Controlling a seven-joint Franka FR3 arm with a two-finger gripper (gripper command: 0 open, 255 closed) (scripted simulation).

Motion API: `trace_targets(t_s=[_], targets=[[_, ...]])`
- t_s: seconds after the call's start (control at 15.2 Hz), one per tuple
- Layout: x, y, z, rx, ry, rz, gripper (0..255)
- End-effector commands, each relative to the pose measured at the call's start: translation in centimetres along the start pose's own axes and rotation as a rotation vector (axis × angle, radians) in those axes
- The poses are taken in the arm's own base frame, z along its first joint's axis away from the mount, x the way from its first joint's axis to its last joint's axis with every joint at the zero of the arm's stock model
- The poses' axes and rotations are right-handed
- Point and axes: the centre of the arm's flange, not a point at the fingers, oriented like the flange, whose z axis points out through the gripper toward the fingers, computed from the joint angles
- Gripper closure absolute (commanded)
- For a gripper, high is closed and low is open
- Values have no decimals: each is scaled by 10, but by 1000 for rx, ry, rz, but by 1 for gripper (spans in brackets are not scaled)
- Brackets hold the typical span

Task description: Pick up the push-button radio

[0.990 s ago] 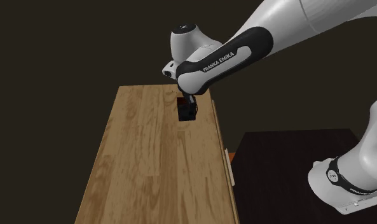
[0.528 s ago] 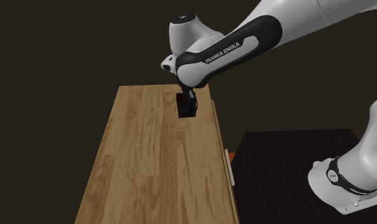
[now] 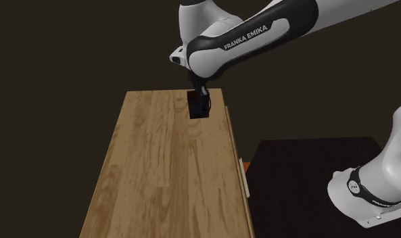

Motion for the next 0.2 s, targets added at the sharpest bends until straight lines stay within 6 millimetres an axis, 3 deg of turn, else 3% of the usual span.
trace_targets(t_s=[0.0, 0.13], targets=[[-1, 0, -10, 0, 0, 0, 255], [-1, 0, -11, 0, 0, 0, 255]])
